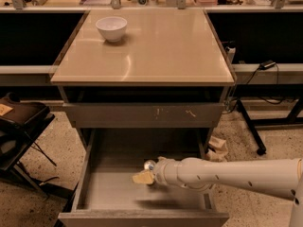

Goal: Pick redbull can from middle drawer and place on counter

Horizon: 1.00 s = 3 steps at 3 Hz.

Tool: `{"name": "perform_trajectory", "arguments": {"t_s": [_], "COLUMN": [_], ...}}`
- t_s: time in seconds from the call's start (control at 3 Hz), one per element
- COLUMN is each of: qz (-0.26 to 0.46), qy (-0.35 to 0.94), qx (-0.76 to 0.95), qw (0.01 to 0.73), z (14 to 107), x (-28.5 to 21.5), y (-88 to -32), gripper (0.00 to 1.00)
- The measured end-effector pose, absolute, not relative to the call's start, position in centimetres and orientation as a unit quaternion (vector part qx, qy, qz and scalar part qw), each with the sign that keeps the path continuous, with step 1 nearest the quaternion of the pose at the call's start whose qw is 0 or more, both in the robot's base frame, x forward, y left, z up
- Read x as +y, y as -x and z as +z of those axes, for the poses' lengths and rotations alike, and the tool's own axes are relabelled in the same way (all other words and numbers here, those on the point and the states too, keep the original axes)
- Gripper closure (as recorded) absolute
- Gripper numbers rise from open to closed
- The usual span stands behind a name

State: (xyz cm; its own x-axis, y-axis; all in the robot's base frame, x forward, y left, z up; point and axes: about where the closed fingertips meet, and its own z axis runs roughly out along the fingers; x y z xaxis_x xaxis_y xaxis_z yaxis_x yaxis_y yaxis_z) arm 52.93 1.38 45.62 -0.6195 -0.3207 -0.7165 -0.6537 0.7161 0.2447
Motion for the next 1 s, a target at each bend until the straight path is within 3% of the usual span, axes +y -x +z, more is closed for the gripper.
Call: {"name": "perform_trajectory", "arguments": {"t_s": [1.0], "qz": [0.220], "qy": [0.275], "qx": [0.864], "qw": [0.360], "z": [47.9], "x": [0.3], "y": [-53.3], "gripper": [0.88]}}
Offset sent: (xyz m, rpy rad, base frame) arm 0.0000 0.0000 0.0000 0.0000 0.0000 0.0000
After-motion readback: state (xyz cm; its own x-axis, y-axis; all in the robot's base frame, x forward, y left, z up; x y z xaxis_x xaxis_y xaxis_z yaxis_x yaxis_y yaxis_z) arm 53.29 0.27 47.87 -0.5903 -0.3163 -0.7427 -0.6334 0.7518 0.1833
